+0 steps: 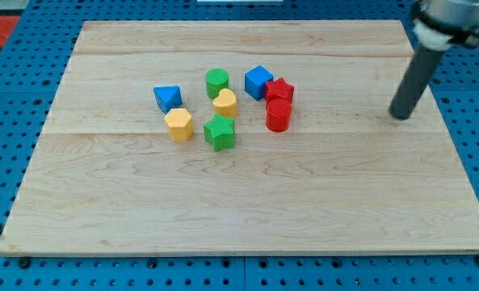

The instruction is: Move the green star closer to the green circle

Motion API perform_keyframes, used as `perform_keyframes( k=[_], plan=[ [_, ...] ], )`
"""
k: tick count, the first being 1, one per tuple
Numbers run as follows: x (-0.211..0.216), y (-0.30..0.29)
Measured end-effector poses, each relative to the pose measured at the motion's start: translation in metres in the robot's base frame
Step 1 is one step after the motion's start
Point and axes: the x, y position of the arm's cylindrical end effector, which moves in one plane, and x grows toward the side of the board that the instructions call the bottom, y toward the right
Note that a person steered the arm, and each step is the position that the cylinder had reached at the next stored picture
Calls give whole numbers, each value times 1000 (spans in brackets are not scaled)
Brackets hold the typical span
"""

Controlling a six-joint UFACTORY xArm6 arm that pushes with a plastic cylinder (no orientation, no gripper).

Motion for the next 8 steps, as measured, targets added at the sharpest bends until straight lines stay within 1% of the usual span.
perform_keyframes(
  k=[1, 2, 3, 4, 5, 6, 7, 8],
  plan=[
    [10, -41],
    [10, -93],
    [10, -114],
    [13, -107],
    [55, -127],
    [69, -168],
    [47, -223],
    [27, -252]
  ],
)
